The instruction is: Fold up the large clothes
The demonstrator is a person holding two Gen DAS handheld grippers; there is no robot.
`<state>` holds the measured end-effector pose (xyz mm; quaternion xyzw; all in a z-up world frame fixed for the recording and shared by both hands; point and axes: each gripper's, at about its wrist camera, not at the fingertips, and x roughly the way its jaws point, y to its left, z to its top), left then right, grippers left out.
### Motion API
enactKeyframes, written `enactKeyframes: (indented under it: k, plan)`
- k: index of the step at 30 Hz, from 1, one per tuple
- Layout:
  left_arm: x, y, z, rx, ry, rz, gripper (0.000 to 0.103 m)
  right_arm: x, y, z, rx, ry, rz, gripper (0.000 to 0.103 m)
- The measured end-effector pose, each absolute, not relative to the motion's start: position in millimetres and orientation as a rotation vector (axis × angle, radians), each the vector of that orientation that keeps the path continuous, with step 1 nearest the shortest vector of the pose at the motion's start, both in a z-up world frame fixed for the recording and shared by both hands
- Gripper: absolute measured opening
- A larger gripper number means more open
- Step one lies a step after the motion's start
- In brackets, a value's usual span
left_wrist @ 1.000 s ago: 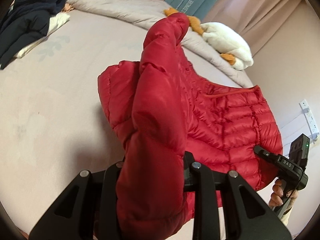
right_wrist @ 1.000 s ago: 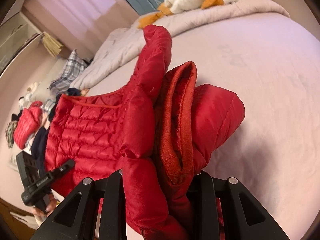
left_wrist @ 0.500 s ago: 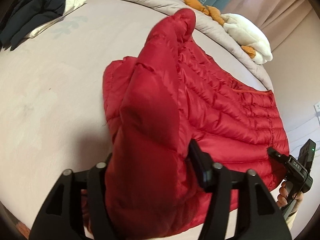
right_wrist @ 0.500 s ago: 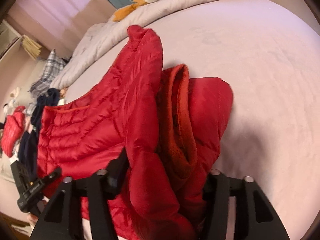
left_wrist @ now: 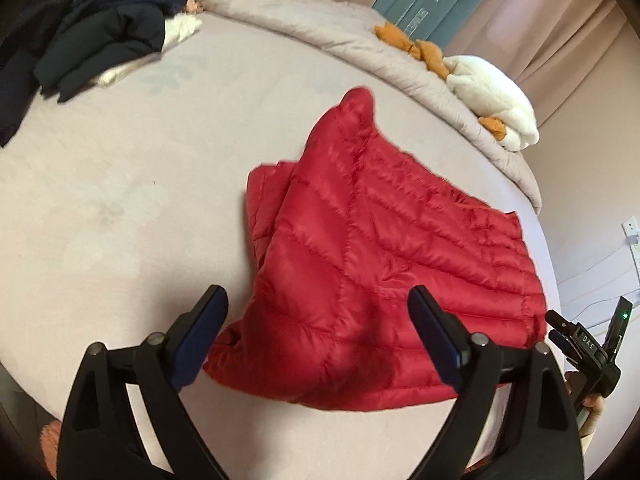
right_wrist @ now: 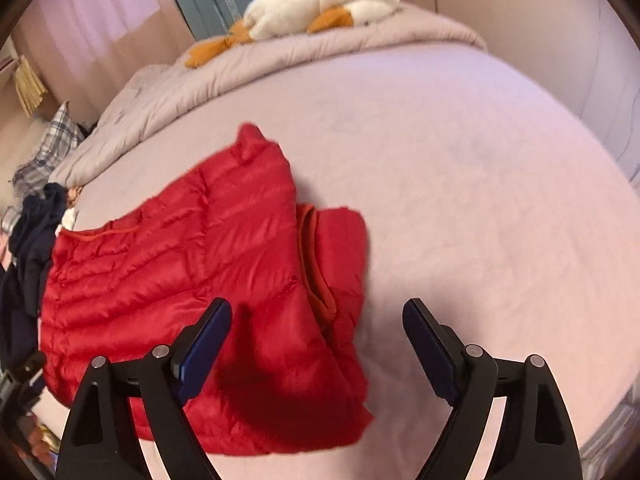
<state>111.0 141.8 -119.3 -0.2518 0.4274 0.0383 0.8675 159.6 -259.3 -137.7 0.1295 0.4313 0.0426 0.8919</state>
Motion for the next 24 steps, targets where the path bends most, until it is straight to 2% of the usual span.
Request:
enactKeyframes:
  k: [3,6,9,11,18,24]
  plan:
    - [105,134,-104,-0.510,0.855,0.057,0.097,146,-263,-125,0.243,0.847,0.095,0.088]
    - [96,126,-88,-0.492,0.812,0.021,0.102,130,-257,-104,0.223,0.800,0.116,0.094]
    - [87,115,-70,-0.459,0.773,0.002,0.103,115,-254,-86,0.228,0.739,0.151,0.096]
    - [80,106,-57,-0.429,0.742,-0.006,0.103,106,-248,-77,0.225,0.704,0.166,0.102]
    - [60,76,-27,-0.326,0.685,-0.017,0.103,75,-221,-56,0.160,0.601,0.225,0.102]
    - [51,49,-28,-0.232,0.689,-0.009,0.103,60,-201,-55,0.109,0.561,0.228,0.102]
